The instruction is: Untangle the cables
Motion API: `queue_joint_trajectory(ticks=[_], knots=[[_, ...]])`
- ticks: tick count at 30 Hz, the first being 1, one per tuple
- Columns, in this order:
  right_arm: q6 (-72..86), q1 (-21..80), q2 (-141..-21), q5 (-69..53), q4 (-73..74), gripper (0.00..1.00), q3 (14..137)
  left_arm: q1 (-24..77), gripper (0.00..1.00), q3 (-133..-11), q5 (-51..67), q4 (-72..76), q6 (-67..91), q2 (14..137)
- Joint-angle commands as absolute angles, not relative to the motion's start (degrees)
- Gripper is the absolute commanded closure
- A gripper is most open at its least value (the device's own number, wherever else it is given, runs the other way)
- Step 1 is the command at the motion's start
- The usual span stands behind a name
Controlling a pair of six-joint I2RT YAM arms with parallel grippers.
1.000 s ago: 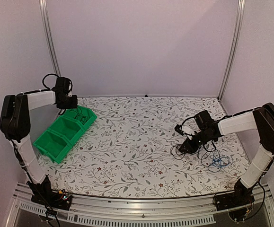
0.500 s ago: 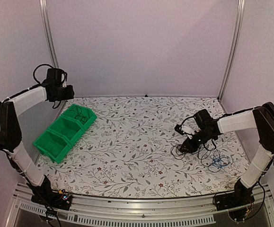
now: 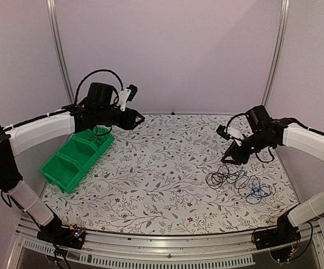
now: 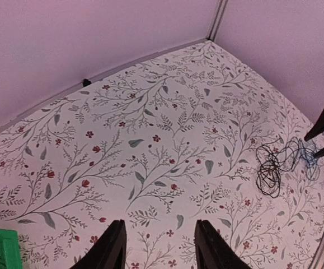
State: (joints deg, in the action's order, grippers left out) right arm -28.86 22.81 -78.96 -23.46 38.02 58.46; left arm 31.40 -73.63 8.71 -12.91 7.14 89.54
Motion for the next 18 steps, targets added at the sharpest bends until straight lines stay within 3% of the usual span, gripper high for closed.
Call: queue_joint_trajectory(ticks=[1,9,18], knots=[[-30.40,22.59,-79.77,-23.04,41.11,0.62,57.89,38.84,0.59,-72.64,13.65,-10.06,7.70,95.50],[-29.83,19.45,-84.17,-17.28,39.05,0.67,56.33,47.19,0.60,-74.95,15.38,-4.27,12.50,105.01],[-29.34,16.77,-89.21,-10.96,35.53,0.63,55.21,50.79,0.61,-78.21,16.71,-3.22,13.96,109.38]])
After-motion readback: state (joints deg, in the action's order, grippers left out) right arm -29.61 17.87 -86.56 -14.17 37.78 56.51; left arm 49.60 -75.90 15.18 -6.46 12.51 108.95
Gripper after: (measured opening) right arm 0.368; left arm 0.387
